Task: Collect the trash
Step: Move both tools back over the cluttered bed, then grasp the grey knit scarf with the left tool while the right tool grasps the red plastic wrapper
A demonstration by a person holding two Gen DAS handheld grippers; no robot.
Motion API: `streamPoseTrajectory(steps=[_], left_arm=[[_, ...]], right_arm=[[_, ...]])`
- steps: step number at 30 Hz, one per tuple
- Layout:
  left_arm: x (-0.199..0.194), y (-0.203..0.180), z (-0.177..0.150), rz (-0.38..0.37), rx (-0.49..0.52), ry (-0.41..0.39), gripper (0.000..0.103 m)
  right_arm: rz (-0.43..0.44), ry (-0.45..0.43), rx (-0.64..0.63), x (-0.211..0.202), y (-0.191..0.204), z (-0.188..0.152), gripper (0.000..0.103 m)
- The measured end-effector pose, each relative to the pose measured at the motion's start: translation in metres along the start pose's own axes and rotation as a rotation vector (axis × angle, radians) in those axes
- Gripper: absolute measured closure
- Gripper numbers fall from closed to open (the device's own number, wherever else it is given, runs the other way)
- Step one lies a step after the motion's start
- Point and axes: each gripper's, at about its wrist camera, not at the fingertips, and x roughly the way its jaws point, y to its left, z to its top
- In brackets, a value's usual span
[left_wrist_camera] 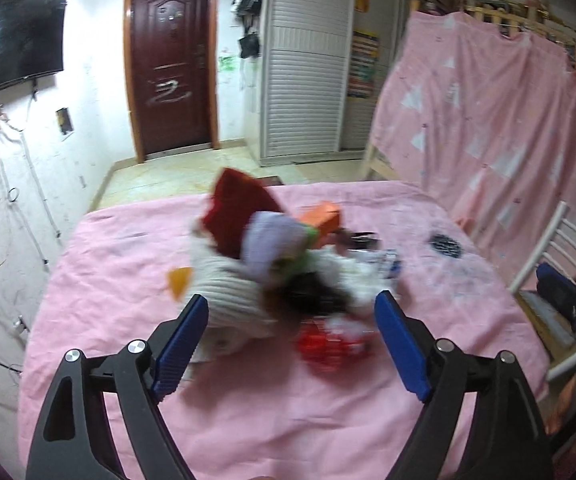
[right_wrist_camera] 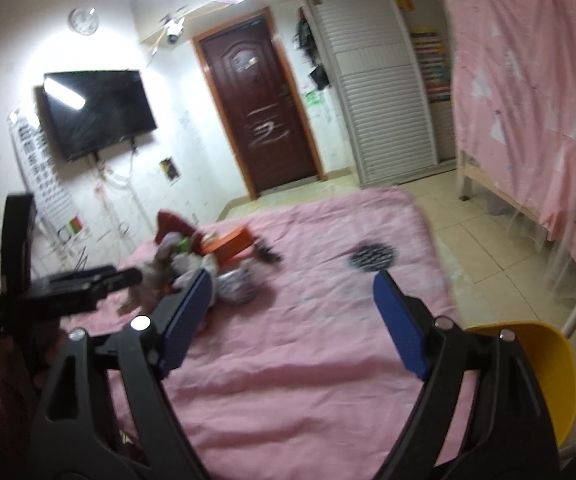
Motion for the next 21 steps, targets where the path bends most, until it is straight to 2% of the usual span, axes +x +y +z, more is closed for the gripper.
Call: streamPoseTrajectory(steps=[7, 10, 16, 19, 21], left_arm=[[0.017, 0.042, -0.006, 0.080, -0.027, 0.022, 0.024], [0.028, 0.055, -0.009, 0.098, -0.036, 0.046, 0.024], [0.036, 0.059, -0.011, 0.025, -0.019, 0.053, 0.024], [0.044, 0.053, -0.012, -0.040, 0.002, 0.089, 0.024], [0.051, 0.050, -0.013, -0.058, 0.013, 0.111, 0.024]], right_arm=[[0.079, 0.104, -0.078, 0.040, 0.050, -0.017, 0.021], [0.103, 0.136, -0.107, 0.053, 0.067, -0.022, 0.016], [0.139, 0.187, -0.145, 0.072, 0.090, -0.028, 0.016], [0.137, 0.217, -0.162, 0.083, 0.099, -0.031, 0.016], [0.127, 0.232, -0.164, 0.089, 0.101, -0.032, 0.016]])
